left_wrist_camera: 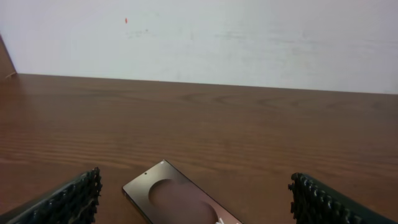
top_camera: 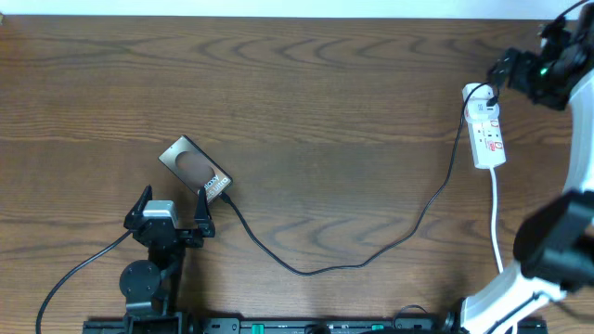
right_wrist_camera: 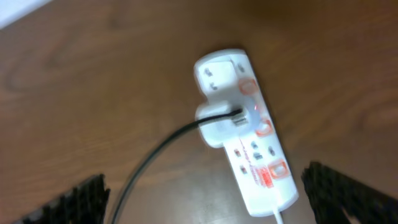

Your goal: Plug charger to phone and switch on socket

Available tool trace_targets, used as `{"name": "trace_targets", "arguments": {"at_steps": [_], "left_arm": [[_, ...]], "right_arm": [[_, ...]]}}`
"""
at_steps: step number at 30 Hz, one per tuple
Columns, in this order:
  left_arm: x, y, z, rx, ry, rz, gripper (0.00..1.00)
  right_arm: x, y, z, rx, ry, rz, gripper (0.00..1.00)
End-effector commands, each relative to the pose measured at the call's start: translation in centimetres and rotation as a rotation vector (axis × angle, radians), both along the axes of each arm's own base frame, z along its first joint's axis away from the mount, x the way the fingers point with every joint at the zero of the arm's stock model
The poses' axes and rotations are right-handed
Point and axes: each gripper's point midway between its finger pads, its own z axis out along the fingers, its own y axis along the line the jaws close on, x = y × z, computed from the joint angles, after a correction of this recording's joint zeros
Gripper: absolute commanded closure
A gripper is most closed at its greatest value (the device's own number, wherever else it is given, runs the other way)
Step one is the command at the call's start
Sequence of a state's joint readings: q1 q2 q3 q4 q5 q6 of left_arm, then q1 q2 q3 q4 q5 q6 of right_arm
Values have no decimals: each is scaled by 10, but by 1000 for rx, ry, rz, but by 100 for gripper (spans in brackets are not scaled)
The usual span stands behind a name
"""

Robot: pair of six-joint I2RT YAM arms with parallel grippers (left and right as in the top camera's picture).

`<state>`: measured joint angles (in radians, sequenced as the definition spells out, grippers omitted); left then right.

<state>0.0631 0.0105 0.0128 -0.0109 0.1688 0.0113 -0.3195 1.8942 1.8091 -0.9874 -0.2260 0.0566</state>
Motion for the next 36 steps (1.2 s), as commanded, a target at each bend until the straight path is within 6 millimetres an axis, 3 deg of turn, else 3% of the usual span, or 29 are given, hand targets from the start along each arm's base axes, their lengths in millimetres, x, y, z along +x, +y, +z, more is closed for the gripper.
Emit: {"name": "trace_targets", "arguments": {"at_steps": [1, 7, 13, 20, 27, 36], "left_arm": [[-1, -2, -14, 14, 49, -11, 4], [-1, -2, -14, 14, 49, -11, 4], [-1, -2, -14, 14, 49, -11, 4], [-1, -2, -14, 14, 49, -11, 5], [-1, -2, -14, 14, 49, -11, 4], [-1, -2, -14, 14, 49, -11, 4]], "right_arm": [[-25, 11, 9, -60, -50, 53, 1], [-55, 27, 3, -92, -167, 72, 1], [-73, 51, 9, -146, -379, 116, 1], [-103, 79, 25, -223, -658, 171, 1], [-143, 90, 42, -345, -893, 207, 1], [-183, 144, 24, -575, -1044, 510, 1]]}}
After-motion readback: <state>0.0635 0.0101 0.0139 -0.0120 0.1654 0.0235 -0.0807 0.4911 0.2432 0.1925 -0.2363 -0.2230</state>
